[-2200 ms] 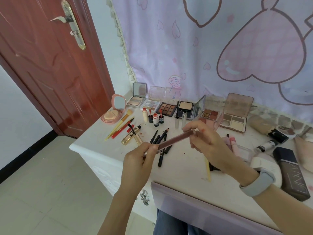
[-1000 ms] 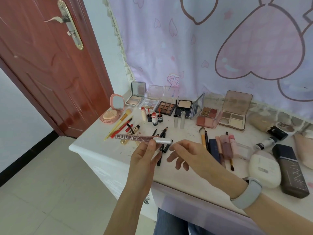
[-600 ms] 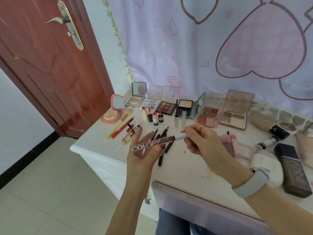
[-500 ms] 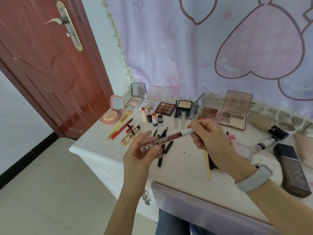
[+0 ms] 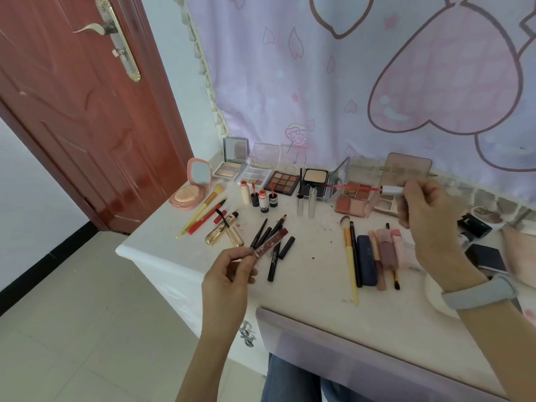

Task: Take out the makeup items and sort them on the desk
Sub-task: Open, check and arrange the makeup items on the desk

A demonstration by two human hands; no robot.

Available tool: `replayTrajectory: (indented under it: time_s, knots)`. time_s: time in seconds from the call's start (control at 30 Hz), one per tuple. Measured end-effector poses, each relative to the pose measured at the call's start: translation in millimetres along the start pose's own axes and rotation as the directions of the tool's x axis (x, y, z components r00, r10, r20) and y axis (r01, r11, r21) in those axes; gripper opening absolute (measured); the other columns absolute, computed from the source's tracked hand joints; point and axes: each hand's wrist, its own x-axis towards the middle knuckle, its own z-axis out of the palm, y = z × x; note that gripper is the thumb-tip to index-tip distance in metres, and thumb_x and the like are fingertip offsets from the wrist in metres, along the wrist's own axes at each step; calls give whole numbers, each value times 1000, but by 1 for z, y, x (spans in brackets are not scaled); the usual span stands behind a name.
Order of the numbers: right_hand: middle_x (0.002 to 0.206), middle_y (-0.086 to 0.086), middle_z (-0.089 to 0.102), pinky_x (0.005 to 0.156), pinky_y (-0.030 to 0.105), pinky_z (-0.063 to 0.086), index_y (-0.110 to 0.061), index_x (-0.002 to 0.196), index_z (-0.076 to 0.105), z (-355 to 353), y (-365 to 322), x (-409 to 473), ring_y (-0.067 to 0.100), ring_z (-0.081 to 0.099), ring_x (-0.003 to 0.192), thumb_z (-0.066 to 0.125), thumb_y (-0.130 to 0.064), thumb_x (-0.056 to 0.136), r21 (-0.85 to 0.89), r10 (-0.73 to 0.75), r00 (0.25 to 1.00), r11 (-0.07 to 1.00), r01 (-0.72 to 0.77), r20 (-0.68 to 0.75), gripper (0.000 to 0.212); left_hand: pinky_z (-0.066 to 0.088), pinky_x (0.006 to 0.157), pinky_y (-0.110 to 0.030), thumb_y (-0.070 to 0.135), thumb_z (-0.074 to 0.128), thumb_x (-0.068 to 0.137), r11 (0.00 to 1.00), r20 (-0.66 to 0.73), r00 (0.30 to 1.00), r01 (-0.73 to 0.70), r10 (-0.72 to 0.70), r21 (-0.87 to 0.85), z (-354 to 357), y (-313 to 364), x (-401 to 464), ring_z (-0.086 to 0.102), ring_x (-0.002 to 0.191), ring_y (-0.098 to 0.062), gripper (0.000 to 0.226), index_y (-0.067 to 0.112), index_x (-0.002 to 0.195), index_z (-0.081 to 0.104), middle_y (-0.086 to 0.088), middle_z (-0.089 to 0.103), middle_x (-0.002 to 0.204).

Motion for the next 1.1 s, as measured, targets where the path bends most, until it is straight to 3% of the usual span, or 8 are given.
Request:
replayTrajectory:
  time_s: [0.07,0.17,0.3,0.4,0.53,0.63,0.8,1.1]
  knots:
    - [54,-4,56,39,14,36,-19,81,54,3,6,-11,1,45,42,44,-9,95,81,32,997,996,-38,72,20,50,63,-13,-5,49,90,998,79,996,-35,31,42,13,-1,-9,62,69,-3,31,24,93,61,4,65,84]
    - [60,-4,65,45,14,43,-17,83,55,9,18,-32,2,55,49,49,-1,91,53,60,985,996,-70,163,19,45,71,-8,-5,48,90,963,133,979,-177,152,202,32,-5,-21,60,80,-3,34,27,95,58,6,57,98]
    - [75,0,65,56,10,44,-21,79,53,15,36,-55,-1,59,60,58,-6,86,-215,17,977,976,29,212,18,41,74,-7,0,55,88,869,109,954,-299,280,395,49,-7,-20,51,81,-3,17,7,100,64,4,54,100]
    - [68,-8,59,53,14,41,-30,74,48,17,48,-66,5,53,58,61,-15,85,-473,-83,961,857,204,265,22,44,75,-28,-2,60,85,806,88,935,-343,345,483,57,-6,-19,56,81,-17,15,4,97,65,-5,61,97]
    - [58,-7,50,49,14,28,-21,69,52,22,51,-73,10,44,54,66,-19,81,-708,-242,921,589,390,306,19,37,75,-34,-3,66,80,696,115,898,-404,424,593,65,-12,-20,61,76,-24,13,5,90,66,-8,64,91]
    - [54,1,52,50,26,38,-10,63,55,24,57,-76,20,49,55,75,-11,70,-740,-412,837,421,525,359,21,33,74,-34,0,67,80,673,95,902,-380,421,635,68,-18,-19,57,71,-27,12,7,90,66,-8,64,90]
    - [52,4,52,55,36,42,-9,60,52,24,70,-76,26,51,55,73,-14,71,-773,-461,776,255,581,431,24,30,79,-35,2,67,80,628,98,892,-384,441,677,71,-22,-14,59,70,-22,13,11,89,67,-3,65,84]
    - [69,3,61,62,36,46,-13,80,63,28,77,-75,25,55,64,70,-18,73,-746,-390,746,187,639,540,12,23,81,-34,9,74,73,561,86,882,-367,463,742,66,-28,-19,58,88,-25,19,16,89,69,-1,66,92]
